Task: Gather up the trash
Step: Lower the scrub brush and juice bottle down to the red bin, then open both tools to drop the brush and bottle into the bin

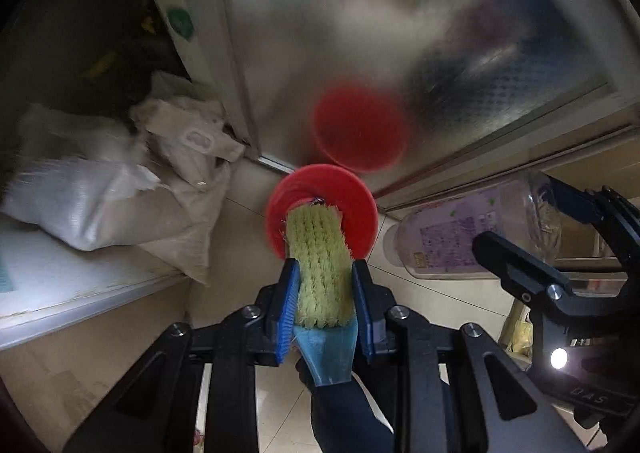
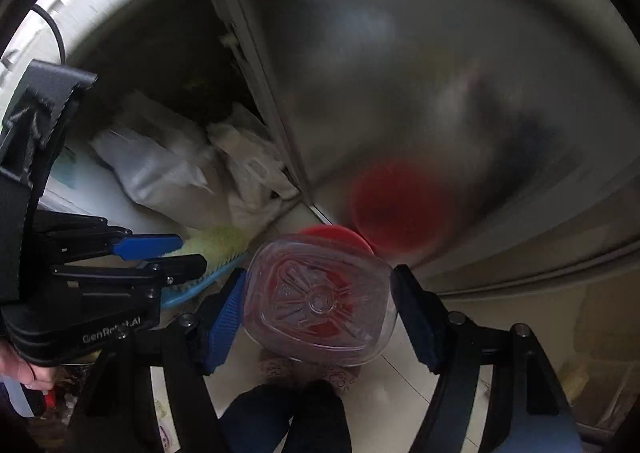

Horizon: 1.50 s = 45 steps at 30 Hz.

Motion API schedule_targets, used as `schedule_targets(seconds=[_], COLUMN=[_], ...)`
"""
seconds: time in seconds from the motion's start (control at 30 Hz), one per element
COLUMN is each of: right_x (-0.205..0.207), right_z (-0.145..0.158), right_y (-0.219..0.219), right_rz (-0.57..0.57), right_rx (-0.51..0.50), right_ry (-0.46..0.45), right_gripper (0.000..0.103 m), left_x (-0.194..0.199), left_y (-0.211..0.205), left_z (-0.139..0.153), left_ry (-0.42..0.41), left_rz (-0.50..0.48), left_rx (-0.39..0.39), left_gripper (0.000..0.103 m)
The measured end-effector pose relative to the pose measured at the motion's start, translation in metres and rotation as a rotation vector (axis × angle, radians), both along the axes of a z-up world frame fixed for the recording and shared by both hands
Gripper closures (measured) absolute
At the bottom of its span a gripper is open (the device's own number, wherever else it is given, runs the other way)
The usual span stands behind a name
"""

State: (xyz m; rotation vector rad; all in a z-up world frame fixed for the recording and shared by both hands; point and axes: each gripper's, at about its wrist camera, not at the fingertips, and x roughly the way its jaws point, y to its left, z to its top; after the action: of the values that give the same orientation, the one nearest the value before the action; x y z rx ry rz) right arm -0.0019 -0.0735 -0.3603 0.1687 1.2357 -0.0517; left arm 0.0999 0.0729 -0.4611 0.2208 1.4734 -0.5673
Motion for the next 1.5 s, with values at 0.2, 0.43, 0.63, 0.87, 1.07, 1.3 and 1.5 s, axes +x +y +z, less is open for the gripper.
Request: schedule_targets(seconds=[0.2,0.43,0.63,0.87,1.07,1.3,1.5], right_x=[0.001,0.002,0.005,0.014,0.021,0.031,0.038], right_z=[-0.037,-0.028,-0.031,-0.038,-0.048,-0.055,-0.064], right_y=[-0.009,-0.016,-0.019,-0.007,-0.001,0.011,0.017], right_rz=[-0.054,-0.078,-0.077,-0.03,-0.005,0.047,0.08], right_rx=[-0.01,-0.013,-0.001,0.01,0.022,0.013,0.019], right_ry=[0.04,0.055,0.05,0.055,0.079,0.107,0.132], right_gripper=[0.033,0.033,0.033,0.033,0.033,0.033,0.033], left_x=[0.003,0.005,0.008,0.008,0.009,0.012,0.01], left_y=[-0.01,-0.02,-0.022,-0.006,0.014,0.035,0.043], left_z=[-0.042,-0.036,-0.02,-0.018,-0.027,-0.03,-0.033], left_ry=[0.024,0.034,-0.037,-0.071,-0.067,-0.054,-0.037], left_rz=[-0.025,-0.025,-0.043,-0.019,0.02,0.068,0.081], left_rx=[-0.022,-0.079,-0.025,0.029,0.069,0.067,0.066], left_gripper=[0.078,0.035,0.019,0.012,0.005,0.001,0.001])
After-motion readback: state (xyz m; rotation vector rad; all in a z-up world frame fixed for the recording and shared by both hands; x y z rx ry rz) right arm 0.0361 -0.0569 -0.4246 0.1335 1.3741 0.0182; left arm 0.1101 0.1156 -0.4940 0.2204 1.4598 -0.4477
